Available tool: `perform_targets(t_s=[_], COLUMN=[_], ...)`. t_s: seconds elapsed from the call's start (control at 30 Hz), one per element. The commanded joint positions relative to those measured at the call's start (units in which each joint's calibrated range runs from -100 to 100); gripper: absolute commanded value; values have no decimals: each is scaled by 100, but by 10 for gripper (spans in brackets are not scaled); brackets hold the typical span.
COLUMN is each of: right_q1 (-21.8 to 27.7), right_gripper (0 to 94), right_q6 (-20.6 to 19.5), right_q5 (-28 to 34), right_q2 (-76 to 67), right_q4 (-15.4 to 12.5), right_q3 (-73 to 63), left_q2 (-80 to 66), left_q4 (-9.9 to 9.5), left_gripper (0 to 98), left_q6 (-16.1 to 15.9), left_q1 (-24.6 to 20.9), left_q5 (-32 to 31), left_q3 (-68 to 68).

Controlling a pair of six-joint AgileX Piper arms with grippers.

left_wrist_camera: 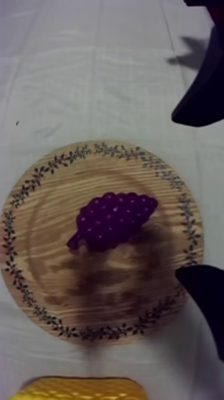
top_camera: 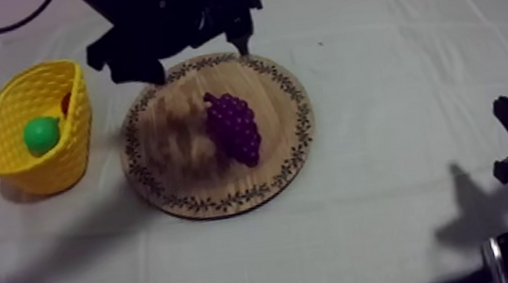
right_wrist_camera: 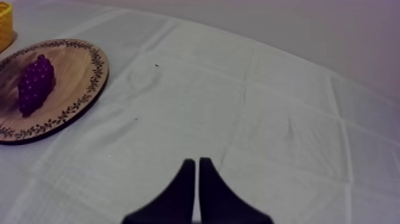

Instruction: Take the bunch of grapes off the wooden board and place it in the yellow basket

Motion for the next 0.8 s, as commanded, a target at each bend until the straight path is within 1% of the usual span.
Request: perform_targets(t_s=[0.0, 0.13, 0.23, 0.53, 0.77], right_q1=[2, 2, 2, 2, 2], right_gripper=[4, 4, 4, 4, 4], right_q6=[0, 0, 0, 0, 2], right_q5=[4, 4, 4, 4, 4], right_q2=[-1, -1, -1, -1, -1], right_q4=[1, 1, 1, 1, 1], right_q3=[-3, -3, -3, -3, -3], left_q2=[147, 467, 773, 1806, 2524], left_q4=[102, 244, 287, 315, 316], left_gripper=[925, 950, 954, 953, 952], left_q6=[86, 134, 176, 169, 168], left_q1=[5, -10, -31, -253, -421], left_q5=[21, 28, -30, -481, -584], left_q3=[13, 48, 28, -272, -573])
